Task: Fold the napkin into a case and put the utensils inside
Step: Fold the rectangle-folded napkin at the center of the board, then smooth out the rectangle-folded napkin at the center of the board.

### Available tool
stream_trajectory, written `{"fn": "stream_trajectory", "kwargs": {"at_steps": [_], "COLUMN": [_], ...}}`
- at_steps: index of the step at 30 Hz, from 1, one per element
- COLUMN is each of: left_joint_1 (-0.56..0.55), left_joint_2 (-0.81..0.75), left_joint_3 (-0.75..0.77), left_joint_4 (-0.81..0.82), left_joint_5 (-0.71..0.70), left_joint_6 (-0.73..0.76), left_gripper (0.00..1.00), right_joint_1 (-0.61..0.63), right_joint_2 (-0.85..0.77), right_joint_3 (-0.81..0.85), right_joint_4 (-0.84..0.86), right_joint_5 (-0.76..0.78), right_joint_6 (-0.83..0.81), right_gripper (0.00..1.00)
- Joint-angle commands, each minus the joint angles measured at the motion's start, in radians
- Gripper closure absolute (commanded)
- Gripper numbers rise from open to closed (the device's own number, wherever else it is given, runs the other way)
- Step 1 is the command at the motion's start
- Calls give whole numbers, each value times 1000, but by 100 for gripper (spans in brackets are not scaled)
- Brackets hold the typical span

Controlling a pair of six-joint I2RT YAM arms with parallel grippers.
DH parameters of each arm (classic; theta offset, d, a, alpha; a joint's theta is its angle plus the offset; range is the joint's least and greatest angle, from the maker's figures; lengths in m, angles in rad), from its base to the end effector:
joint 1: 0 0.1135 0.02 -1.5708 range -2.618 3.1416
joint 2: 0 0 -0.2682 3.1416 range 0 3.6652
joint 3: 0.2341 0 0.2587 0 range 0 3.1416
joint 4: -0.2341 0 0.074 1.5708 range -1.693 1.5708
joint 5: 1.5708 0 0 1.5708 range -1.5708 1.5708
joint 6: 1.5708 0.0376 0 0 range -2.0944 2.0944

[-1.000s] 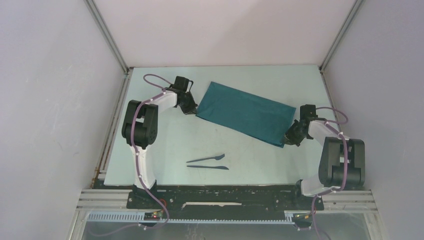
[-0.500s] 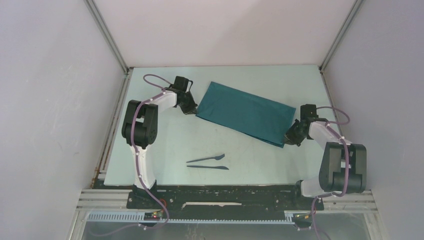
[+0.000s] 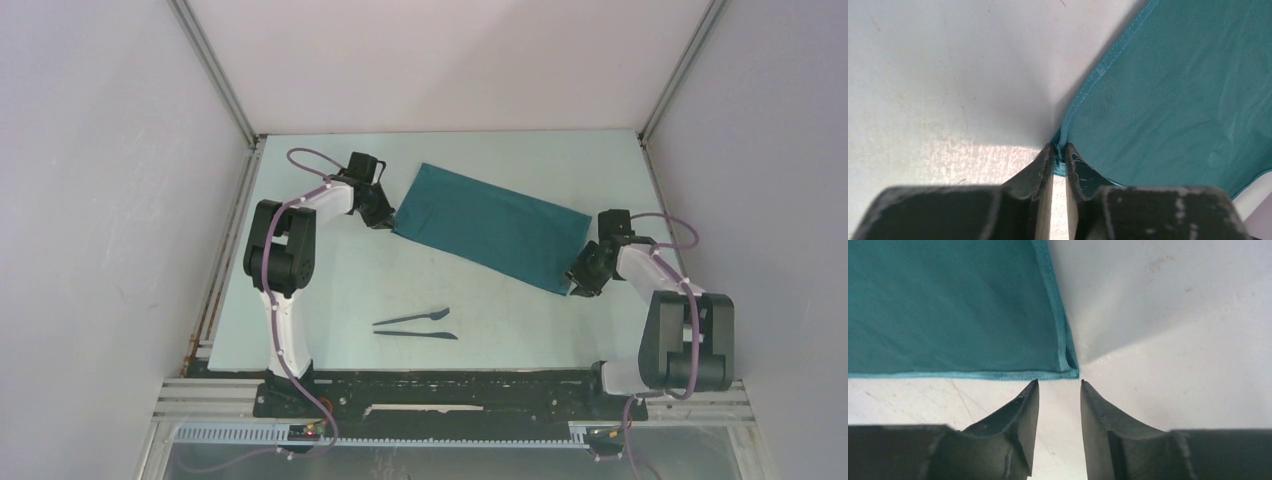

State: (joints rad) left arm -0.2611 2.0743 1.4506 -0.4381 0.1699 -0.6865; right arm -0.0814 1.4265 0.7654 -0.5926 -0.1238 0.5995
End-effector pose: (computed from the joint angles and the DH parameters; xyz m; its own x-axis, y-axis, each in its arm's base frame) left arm 0.4262 -0.1205 0.1532 -0.8643 -0.4157 -0.2833 -0.2764 0.8629 -0.4231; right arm 0.2512 -0.0158 0.1660 -0.7580 0.6236 -0.1912 0.5693 0.7756 0.2728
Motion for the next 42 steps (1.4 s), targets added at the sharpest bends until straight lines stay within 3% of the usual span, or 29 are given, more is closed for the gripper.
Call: {"fn": "stream_trajectory", "kwargs": {"at_steps": [1, 6, 10, 13, 16, 23, 30, 34, 42], "left_joint_1": [2, -1, -9, -23, -33, -30, -31, -30, -26], "left_joint_2": [-64, -130, -197, -188, -129, -18, -92, -131, -54], "left_joint_3": [34, 25, 10, 16, 14, 52, 24, 9, 19], "left_joint_4": [-27, -62, -76, -47, 20, 43, 52, 61, 89], "left_joint_5": [20, 46, -32, 25, 125, 107, 100, 119, 127], "left_joint_6": [16, 23, 52, 45, -17, -35, -1, 7, -29], "left_gripper": [74, 60, 47, 41, 41, 41, 32, 28, 26], "right_joint_1": [9, 9, -12, -39, -64, -83, -121, -45, -17], "right_joint_2": [-130, -148, -59, 2, 55, 99, 84, -7, 41], "right_joint_3": [31, 57, 80, 80, 74, 29, -7, 47, 66], "right_joint_4": [-60, -34, 28, 74, 112, 147, 142, 69, 103], "right_joint_5": [12, -56, -236, -294, -333, -252, -176, -80, -210], "right_joint_6": [-43, -93, -119, -121, -122, -99, -88, -98, -82], "right_gripper": [54, 46, 41, 37, 36, 34, 34, 32, 32]}}
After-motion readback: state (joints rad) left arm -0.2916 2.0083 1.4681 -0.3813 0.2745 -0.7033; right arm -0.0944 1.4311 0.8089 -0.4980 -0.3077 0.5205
